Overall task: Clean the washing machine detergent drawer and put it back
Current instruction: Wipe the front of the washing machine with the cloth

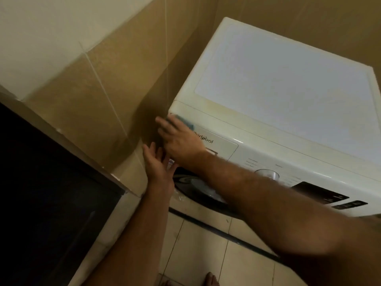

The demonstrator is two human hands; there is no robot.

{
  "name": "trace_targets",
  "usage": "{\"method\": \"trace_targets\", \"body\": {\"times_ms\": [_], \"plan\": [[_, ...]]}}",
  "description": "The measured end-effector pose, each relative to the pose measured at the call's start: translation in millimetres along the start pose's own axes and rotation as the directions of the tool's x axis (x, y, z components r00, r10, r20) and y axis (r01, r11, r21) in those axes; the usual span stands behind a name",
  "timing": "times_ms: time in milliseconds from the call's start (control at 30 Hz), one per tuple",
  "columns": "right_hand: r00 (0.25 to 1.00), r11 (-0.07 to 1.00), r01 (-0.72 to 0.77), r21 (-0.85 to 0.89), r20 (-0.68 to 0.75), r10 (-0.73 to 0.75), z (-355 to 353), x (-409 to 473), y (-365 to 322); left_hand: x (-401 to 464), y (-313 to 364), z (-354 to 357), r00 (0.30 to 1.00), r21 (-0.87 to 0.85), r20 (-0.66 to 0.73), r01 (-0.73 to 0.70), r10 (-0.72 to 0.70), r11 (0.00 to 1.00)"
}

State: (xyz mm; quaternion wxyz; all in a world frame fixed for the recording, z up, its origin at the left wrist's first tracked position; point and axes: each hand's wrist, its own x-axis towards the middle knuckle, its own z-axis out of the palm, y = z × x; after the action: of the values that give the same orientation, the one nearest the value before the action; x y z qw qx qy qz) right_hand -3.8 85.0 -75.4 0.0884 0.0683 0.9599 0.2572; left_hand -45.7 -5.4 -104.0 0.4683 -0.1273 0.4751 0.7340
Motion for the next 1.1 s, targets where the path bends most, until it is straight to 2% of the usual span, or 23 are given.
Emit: {"method": "trace_targets", "body": {"times_ms": [100,233,300,467,533,600,667,700,767,833,900,967,1033,1100], "plan": [[0.98,0.998,0.038,-0.045,0.196,-0.028,27.1,-25.5,-24.9,-1.9,-13.0,-1.0,1.0,0.032,0.005,0.027,-0.027,0.999],[0.981,0.999,0.002,0.04,0.194,-0.01,41.2,-63.5,-18.7,-4.2,-23.6,-1.8,0.999,0.096,0.015,0.041,-0.043,0.995],[0.98,1.0,0.01,0.01,0.199,-0.012,43.9,-81.1,-11.9,-9.4,-29.0,-1.1,0.999,0.107,0.003,0.049,-0.049,0.993],[0.998,0.998,0.037,0.048,0.05,-0.039,37.8,-116.7,-0.7,-24.5,-34.6,7.9,0.999,0.128,0.018,0.039,-0.042,0.991],[0.994,0.988,0.051,0.143,-0.103,-0.036,29.6,-120.5,3.9,-28.4,-31.5,11.8,0.999,0.128,0.027,0.025,-0.029,0.991],[0.962,0.964,0.008,0.265,-0.265,0.065,10.9,-116.4,16.7,-31.2,-25.6,16.8,0.999,0.131,0.037,-0.001,-0.004,0.991],[0.926,0.941,-0.126,0.314,-0.303,0.225,-6.8,-107.5,41.2,-34.2,-20.7,24.0,0.999,0.137,0.043,-0.038,0.033,0.99],[0.917,0.917,-0.221,0.332,-0.249,0.311,-12.7,-104.2,55.5,-36.1,-19.3,28.9,0.997,0.153,0.043,-0.066,0.06,0.986],[0.898,0.836,-0.389,0.386,-0.044,0.438,-18.0,-101.0,76.3,-41.5,-18.0,41.3,0.993,0.186,0.046,-0.116,0.109,0.976],[0.87,0.776,-0.47,0.42,0.073,0.488,-14.8,-99.0,76.6,-46.7,-19.7,53.6,0.988,0.218,0.057,-0.149,0.14,0.965],[0.864,0.776,-0.478,0.411,0.062,0.5,-8.8,-104.0,65.0,-51.4,-24.6,62.4,0.986,0.251,0.061,-0.163,0.153,0.954],[0.857,0.78,-0.462,0.423,-0.014,0.515,-1.3,-120.5,56.0,-57.2,-31.9,66.1,0.988,0.271,0.063,-0.156,0.144,0.95],[0.861,0.811,-0.428,0.399,-0.092,0.5,11.3,-147.0,49.6,-60.7,-39.1,66.0,0.991,0.275,0.061,-0.134,0.122,0.952],[0.875,0.835,-0.407,0.369,-0.105,0.473,23.4,-180.3,48.2,-61.7,-44.9,64.2,0.993,0.283,0.062,-0.112,0.098,0.952]]}}
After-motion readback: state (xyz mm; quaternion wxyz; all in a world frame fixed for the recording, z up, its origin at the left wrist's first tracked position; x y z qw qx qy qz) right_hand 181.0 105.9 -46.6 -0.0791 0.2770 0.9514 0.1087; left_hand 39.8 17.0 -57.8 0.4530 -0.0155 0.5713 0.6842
